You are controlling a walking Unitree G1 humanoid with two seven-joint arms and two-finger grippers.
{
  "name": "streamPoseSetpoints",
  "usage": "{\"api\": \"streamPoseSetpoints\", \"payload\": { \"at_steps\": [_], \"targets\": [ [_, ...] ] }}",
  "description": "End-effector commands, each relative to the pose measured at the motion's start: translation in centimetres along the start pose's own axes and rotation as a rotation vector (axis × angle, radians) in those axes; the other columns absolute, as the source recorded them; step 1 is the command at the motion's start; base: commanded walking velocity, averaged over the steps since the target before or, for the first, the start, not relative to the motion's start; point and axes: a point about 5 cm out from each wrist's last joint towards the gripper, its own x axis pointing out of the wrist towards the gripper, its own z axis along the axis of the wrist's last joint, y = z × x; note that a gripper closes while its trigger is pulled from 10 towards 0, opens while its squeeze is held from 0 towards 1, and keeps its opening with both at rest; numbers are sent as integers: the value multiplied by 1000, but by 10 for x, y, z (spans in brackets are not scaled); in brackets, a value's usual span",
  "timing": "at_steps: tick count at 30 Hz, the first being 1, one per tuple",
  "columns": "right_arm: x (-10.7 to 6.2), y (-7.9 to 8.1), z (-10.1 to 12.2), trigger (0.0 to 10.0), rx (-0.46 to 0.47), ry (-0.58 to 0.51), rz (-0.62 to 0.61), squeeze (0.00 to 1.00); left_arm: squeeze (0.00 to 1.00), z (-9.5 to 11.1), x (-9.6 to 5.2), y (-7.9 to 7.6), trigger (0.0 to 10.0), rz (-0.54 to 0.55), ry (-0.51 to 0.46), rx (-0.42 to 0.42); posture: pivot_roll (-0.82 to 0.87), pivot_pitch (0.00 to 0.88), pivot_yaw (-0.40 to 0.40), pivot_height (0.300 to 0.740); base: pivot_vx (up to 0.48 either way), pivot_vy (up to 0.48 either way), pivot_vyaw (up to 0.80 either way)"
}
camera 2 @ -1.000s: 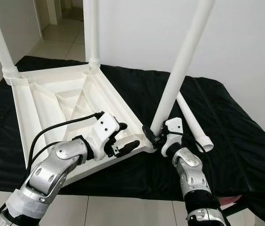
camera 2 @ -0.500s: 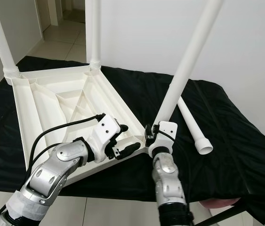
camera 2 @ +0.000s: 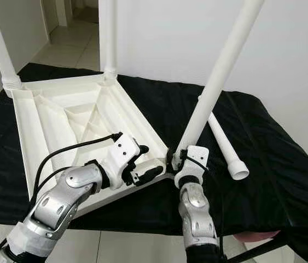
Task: Building children table
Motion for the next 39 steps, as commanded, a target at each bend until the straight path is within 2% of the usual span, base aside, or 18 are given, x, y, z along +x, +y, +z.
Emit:
{"api": "streamPoseSetpoints", "payload": {
  "at_steps": [1, 5, 6, 13, 14, 16, 18, 19, 20, 21, 26, 27, 28, 34, 39],
  "targets": [
    [-3, 0, 3, 10000, -5, -11, 1, 1000, 0, 2, 0, -3, 10000, 17, -9, 13, 7, 0, -125, 740, 0, 0, 0],
    [-10, -3, 5, 10000, -15, -27, 20, 1000, 0, 1, 0, -3, 10000, 17, -8, 9, 4, 0, -127, 740, 0, 0, 0],
    [-17, -6, 6, 10000, -17, -39, 49, 0, 0, 1, -1, -4, 10000, 17, -7, 6, 1, 0, -129, 740, 0, 0, 0],
    [-39, -19, 5, 10000, -61, -61, 115, 0, 0, 0, -3, -5, 10000, 17, -4, 1, -10, 0, -134, 740, 0, 0, 0],
    [-43, -20, 4, 7098, -52, -53, 124, 0, 0, 0, -3, -5, 10000, 23, -9, 3, -12, 0, -134, 740, 0, 0, 0],
    [-46, -20, 3, 7098, -46, -46, 132, 0, 0, 0, -3, -4, 10000, 27, -12, 4, -12, 0, -134, 740, 0, 0, 0],
    [-51, -17, 1, 2392, -42, -33, 159, 0, 0, 9, -3, 2, 10000, 73, -69, -34, -17, 0, -136, 740, 0, 0, 0],
    [-52, -17, 1, 2392, -39, -29, 167, 0, 0, 12, -2, 5, 10000, 91, -92, -51, -17, 0, -136, 740, 0, 0, 0],
    [-53, -16, 1, 1882, -36, -25, 173, 0, 0, 16, -3, 8, 10000, 102, -117, -66, -17, 0, -136, 740, 0, 0, 0],
    [-55, -16, 0, 0, -30, -17, 177, 0, 0, 20, -4, 9, 10000, 104, -139, -74, -17, 0, -137, 740, 0, 0, 0],
    [-59, -14, -4, 0, -18, 12, 215, 0, 0, 24, -5, 11, 10000, 114, -162, -75, -20, 0, -138, 740, 0, 0, 0],
    [-60, -12, -6, 3373, -5, 28, 240, 0, 0, 24, -5, 11, 10000, 115, -163, -74, -20, 0, -138, 740, 0, 0, 0],
    [-60, -9, -9, 10000, 13, 48, 275, 0, 0, 24, -5, 12, 10000, 121, -163, -74, -19, 0, -138, 740, 0, 0, 0],
    [-55, -9, -11, 10000, 25, 68, 331, 0, 0, 23, -5, 12, 10000, 134, -161, -74, -16, 0, -139, 740, 0, 0, 0],
    [-43, -15, -6, 10000, 36, 68, 367, 0, 0, 22, -4, 10, 10000, 136, -154, -79, -15, 0, -140, 740, 0, 0, 0]
  ]
}}
